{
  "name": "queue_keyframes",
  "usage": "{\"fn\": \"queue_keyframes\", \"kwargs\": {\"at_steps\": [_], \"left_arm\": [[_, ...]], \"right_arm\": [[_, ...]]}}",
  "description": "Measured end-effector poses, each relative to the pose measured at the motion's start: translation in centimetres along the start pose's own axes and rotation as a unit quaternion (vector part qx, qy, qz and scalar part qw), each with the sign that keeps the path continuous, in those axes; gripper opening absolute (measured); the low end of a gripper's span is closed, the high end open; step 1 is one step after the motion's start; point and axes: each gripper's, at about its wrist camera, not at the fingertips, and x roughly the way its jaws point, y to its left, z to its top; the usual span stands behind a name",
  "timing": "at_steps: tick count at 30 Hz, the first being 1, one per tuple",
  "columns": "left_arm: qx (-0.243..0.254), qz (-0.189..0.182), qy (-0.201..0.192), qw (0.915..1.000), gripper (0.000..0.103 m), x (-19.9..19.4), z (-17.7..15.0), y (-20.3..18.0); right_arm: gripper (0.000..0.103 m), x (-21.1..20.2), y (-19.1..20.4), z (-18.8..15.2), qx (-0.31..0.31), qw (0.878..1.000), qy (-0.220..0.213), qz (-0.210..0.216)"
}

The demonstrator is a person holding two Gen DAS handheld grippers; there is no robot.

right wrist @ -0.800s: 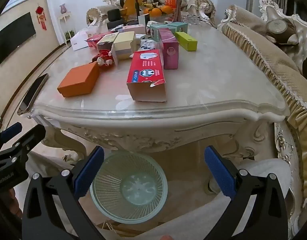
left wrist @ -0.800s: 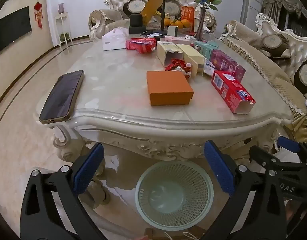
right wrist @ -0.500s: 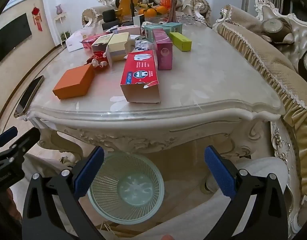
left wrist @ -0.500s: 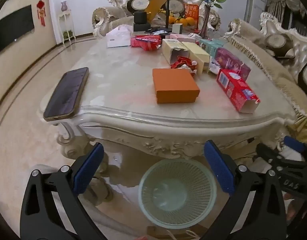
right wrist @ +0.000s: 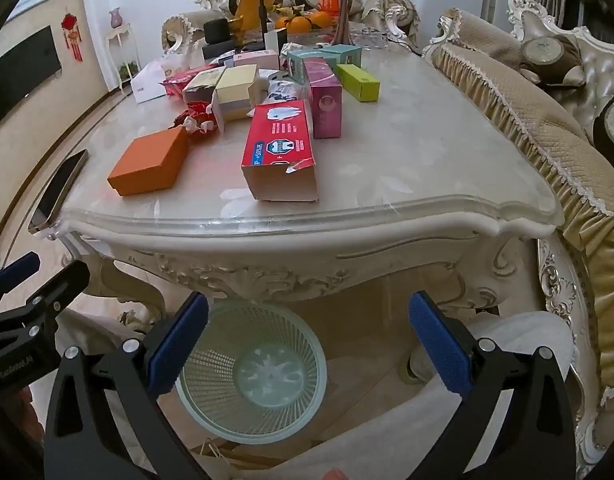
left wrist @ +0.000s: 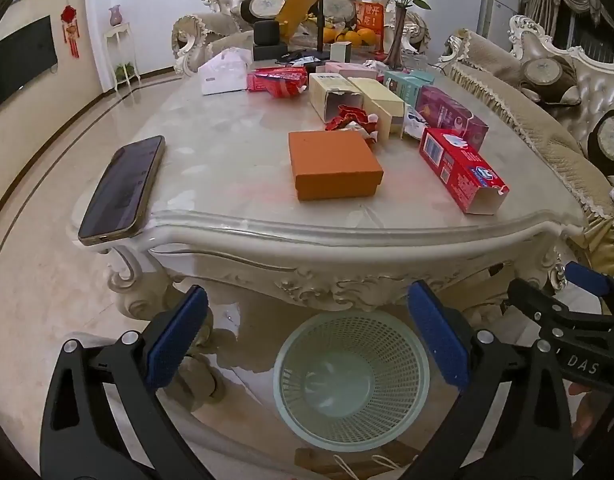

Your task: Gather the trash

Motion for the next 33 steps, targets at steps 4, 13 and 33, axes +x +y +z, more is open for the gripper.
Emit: {"fn": "queue_keyframes", "kwargs": {"at_steps": [4,13,33], "left_arm": [[0.004,0.000,-0.001,1.0000,0.097,0.02,0.08,-0.31],[0.006,0.006,-0.002,1.0000,0.097,-0.11,-0.03,-0.14],[0.006,0.005,0.000,1.0000,0.097,-0.17,-0.29,-0.15]], "right_arm": [[0.096,0.01,0.08,-0.12,0.001,1.000,0.003,0.002],[0.096,0.12,0.14,0.09,-0.001,1.000,0.006,0.004],[0.096,0.21,0.31,-0.12,-0.001,1.000,0.007,0.005]]}}
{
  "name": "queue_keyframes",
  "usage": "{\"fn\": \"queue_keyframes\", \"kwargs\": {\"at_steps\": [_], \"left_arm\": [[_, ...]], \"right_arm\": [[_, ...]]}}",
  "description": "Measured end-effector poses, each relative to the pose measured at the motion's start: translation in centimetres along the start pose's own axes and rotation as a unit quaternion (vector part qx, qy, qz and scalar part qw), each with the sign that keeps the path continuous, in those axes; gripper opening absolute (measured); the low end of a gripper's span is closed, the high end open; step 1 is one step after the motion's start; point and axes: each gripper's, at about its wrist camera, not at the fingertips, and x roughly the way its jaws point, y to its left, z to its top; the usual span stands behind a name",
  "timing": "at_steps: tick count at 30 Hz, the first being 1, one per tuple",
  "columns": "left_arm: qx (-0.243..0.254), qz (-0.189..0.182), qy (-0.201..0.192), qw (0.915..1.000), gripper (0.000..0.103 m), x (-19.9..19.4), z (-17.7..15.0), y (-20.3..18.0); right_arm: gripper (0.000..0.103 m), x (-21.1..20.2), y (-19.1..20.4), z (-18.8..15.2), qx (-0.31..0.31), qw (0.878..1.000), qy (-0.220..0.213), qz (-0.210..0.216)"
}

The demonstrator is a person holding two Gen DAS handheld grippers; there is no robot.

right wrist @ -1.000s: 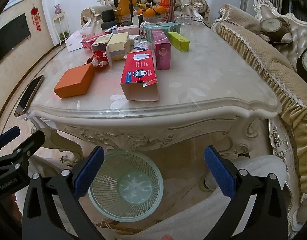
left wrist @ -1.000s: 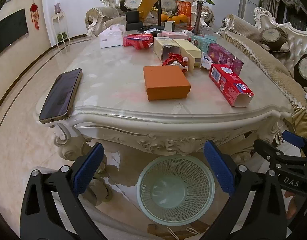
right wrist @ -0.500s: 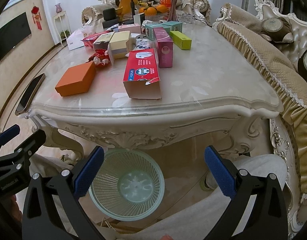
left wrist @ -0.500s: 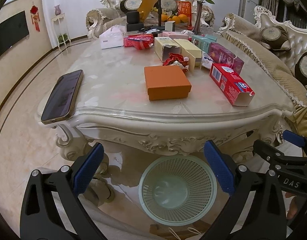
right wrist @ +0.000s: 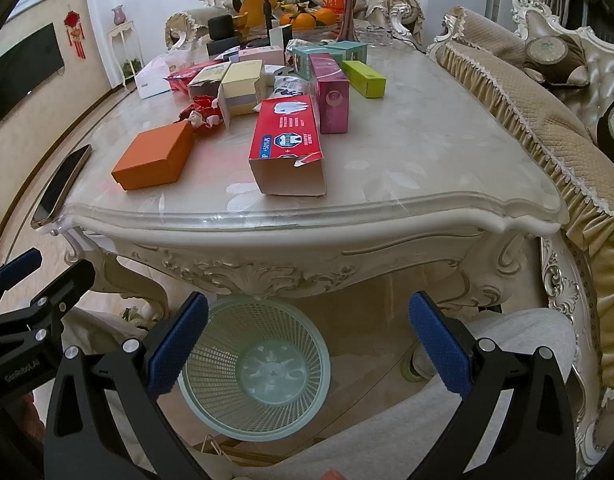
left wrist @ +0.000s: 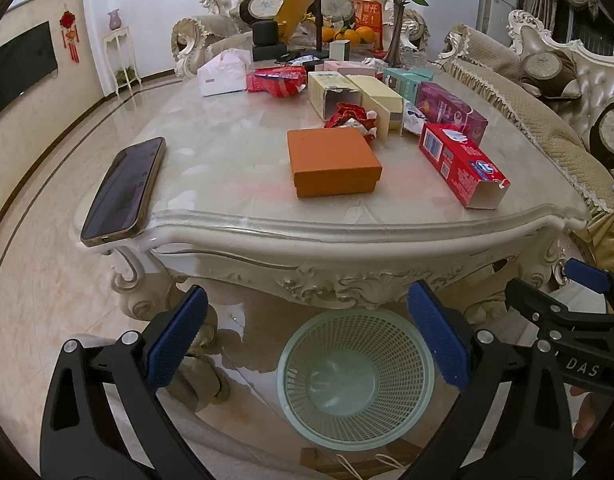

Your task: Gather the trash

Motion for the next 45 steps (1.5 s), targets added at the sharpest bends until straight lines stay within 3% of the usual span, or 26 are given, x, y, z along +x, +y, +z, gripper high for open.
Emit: {"fn": "queue_keyframes", "kwargs": {"at_steps": [26,35,37,43,45], "left_arm": [[-0.002,-0.003,0.008,1.0000,0.097,0.6,-0.8,-0.1],[0.001,-0.004,0.007,1.0000,0.097,0.7,-1.1,-0.3],[0.000,-0.008,0.006,1.0000,0.097,0.7,-0.9,-0.3],[-0.015,-0.024,-0.030,0.9992,0.097,1.0,1.5,0.2],[-0.018,-0.026,-0.045,0.9985,0.097,1.9,3.0,0.0]], "right_arm": [[0.096,0.0,0.0,-0.4,-0.005,1.000,-0.006,0.002],[0.096,-0.3,0.2,-0.4,-0.016,1.000,-0.010,0.022],[0.096,-0.5,0.1,-0.3,-0.016,0.999,-0.017,0.028],[0.096,-1.6,0.2,2.4,-0.025,0.995,-0.093,0.021],[0.096,-0.6,0.4,3.9,-0.030,0.995,-0.090,0.036]]}}
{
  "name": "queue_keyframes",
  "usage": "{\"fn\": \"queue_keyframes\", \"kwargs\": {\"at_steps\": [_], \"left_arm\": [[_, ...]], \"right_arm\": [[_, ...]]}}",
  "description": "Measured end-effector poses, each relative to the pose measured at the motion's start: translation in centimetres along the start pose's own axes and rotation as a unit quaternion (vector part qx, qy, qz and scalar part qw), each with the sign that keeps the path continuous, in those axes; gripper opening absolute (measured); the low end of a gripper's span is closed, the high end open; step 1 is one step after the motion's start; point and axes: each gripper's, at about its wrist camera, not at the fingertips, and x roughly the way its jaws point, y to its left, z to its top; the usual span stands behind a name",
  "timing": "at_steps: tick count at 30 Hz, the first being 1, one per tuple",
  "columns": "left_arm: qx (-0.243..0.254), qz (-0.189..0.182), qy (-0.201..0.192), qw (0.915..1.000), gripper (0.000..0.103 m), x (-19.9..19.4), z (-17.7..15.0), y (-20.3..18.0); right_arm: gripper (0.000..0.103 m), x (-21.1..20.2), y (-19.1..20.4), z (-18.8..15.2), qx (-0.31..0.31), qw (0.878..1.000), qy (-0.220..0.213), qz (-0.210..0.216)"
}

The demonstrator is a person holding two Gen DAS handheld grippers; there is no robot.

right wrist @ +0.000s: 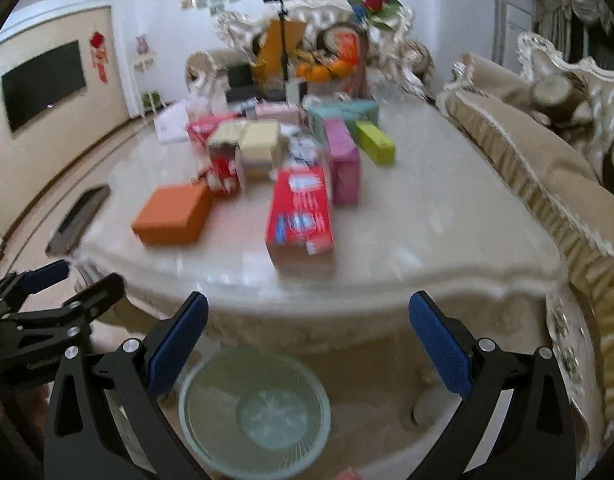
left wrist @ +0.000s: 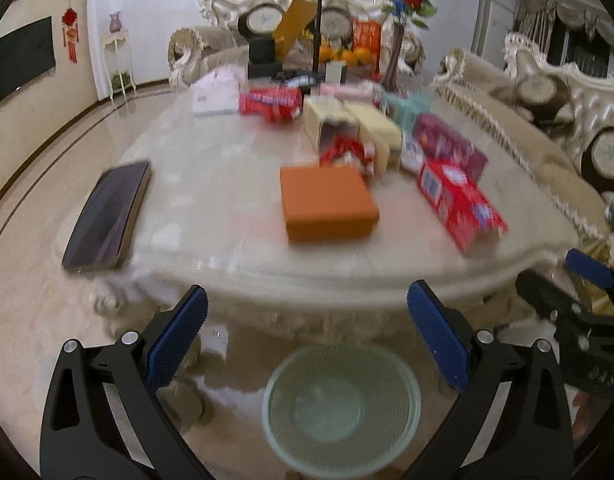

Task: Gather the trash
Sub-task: 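Grasp the orange box with the left tool while the right tool grasps the red toothpaste box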

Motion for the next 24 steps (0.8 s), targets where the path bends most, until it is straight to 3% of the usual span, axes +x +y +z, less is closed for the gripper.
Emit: {"fn": "queue_keyframes", "kwargs": {"at_steps": [8,15,18,19,20,23,24], "left_arm": [[0.032,0.008,0.013,0.9994,0.097,6.4,4.3,-1.6],[0.042,0.040,0.037,0.9976,0.097,10.0,4.7,-1.7],[0.030,0.030,0.040,0.9983,0.097,10.3,4.8,-1.0],[0.033,0.033,0.039,0.9981,0.097,10.3,4.8,-0.9],[0.037,0.030,0.037,0.9982,0.094,10.2,4.8,-1.0],[0.050,0.020,0.029,0.9982,0.073,9.9,4.9,-1.3],[0.052,0.021,0.030,0.9980,0.073,9.9,4.9,-1.5]], "right_arm": [[0.096,6.3,-0.1,2.9,-0.050,0.998,0.021,0.019],[0.096,8.5,-0.2,3.4,-0.068,0.997,0.032,0.018],[0.093,9.0,0.0,3.0,-0.075,0.997,0.030,0.015],[0.089,9.2,0.0,2.9,-0.075,0.997,0.029,0.012],[0.076,9.3,-0.1,2.7,-0.072,0.997,0.032,0.015],[0.054,9.0,-0.8,2.7,-0.048,0.998,0.030,0.027],[0.045,8.9,-1.0,2.7,-0.046,0.998,0.030,0.021]]}}
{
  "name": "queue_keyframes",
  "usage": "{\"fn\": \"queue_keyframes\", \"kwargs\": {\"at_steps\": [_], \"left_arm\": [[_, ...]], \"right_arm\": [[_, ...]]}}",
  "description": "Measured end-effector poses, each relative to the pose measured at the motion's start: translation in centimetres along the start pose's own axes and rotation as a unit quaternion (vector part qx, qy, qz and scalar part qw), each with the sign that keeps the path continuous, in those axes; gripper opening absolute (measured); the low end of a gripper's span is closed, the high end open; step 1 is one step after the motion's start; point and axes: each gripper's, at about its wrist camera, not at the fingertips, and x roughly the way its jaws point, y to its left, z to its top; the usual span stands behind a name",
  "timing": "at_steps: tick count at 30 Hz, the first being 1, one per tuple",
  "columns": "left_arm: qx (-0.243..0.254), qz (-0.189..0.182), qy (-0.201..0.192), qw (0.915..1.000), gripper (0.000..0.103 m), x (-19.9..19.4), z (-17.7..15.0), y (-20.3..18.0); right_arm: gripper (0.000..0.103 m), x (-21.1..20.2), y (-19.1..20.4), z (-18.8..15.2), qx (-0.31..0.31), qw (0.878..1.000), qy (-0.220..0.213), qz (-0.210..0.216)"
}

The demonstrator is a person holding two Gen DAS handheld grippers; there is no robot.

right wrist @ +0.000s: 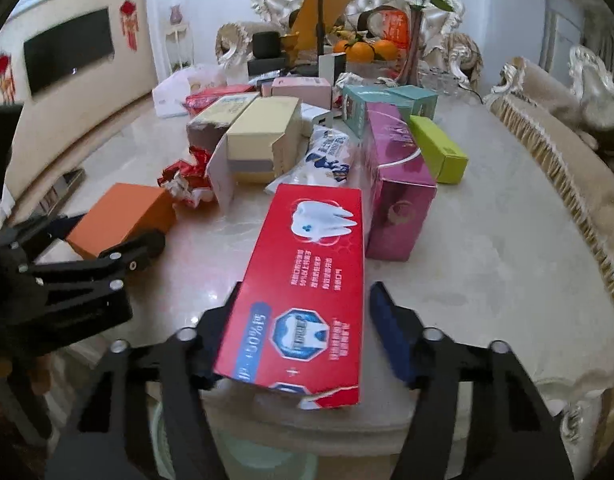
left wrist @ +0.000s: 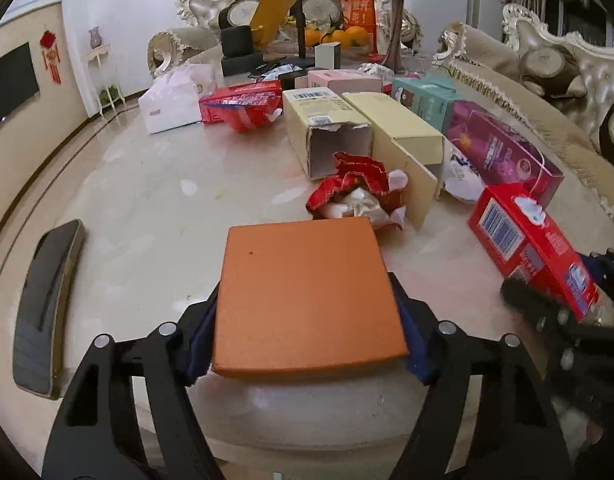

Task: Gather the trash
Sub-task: 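Grasp the orange box with the left tool while the right tool grasps the red toothpaste box, then carry both boxes over the green wastebasket and open both tools to drop them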

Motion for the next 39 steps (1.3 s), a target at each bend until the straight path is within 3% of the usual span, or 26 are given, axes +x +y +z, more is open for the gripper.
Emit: {"fn": "queue_keyframes", "kwargs": {"at_steps": [7,10,12,15,18,20,22,26,31,34,35,36,37,38,39], "left_arm": [[-0.022,-0.022,-0.004,0.9995,0.072,-1.5,0.2,1.5],[-0.016,-0.025,-0.020,0.9994,0.072,-4.2,-0.2,2.4],[-0.012,-0.048,-0.029,0.9983,0.072,-6.8,-1.2,3.1],[0.008,-0.096,-0.017,0.9952,0.072,-10.2,-4.3,3.2],[0.020,-0.132,0.031,0.9906,0.072,-10.9,-8.2,2.4],[0.014,-0.152,0.086,0.9845,0.072,-9.5,-11.1,1.7],[0.007,-0.147,0.132,0.9803,0.072,-7.3,-13.0,1.0],[-0.022,-0.164,0.226,0.9600,0.072,-1.1,-15.5,0.1],[-0.036,-0.165,0.283,0.9441,0.072,3.8,-17.7,-0.6],[-0.076,-0.180,0.317,0.9282,0.073,6.0,-18.7,-0.1],[-0.087,-0.178,0.329,0.9231,0.074,6.4,-18.9,0.3],[-0.094,-0.172,0.340,0.9198,0.079,6.8,-19.3,0.6],[-0.097,-0.165,0.340,0.9208,0.085,7.0,-19.6,0.8],[-0.098,-0.156,0.327,0.9271,0.093,6.9,-19.7,1.0],[-0.095,-0.148,0.314,0.9331,0.096,6.6,-19.6,1.1]], "right_arm": [[0.045,-2.8,-0.9,0.1,0.016,0.999,-0.008,0.046],[0.045,-5.9,-1.1,-0.6,0.017,0.997,-0.015,0.077],[0.045,-8.0,-0.9,-1.5,0.013,0.995,-0.012,0.101],[0.045,-10.4,0.4,-4.5,-0.002,0.989,0.023,0.145],[0.045,-9.8,1.5,-7.8,0.005,0.978,0.087,0.189],[0.045,-7.9,2.1,-9.7,0.007,0.975,0.126,0.183],[0.045,-4.6,2.7,-11.4,0.010,0.970,0.179,0.165],[0.045,1.3,3.4,-13.1,-0.009,0.960,0.247,0.132],[0.045,5.6,3.9,-14.5,-0.027,0.951,0.289,0.103],[0.046,6.6,4.1,-15.3,-0.044,0.951,0.291,0.091],[0.050,6.7,4.1,-15.6,-0.047,0.951,0.290,0.091],[0.065,6.8,4.3,-15.7,-0.046,0.951,0.293,0.091],[0.075,6.9,4.3,-16.0,-0.045,0.949,0.298,0.091],[0.083,6.9,4.3,-16.1,-0.044,0.948,0.301,0.094],[0.083,6.8,4.0,-16.1,-0.043,0.948,0.301,0.096]]}}
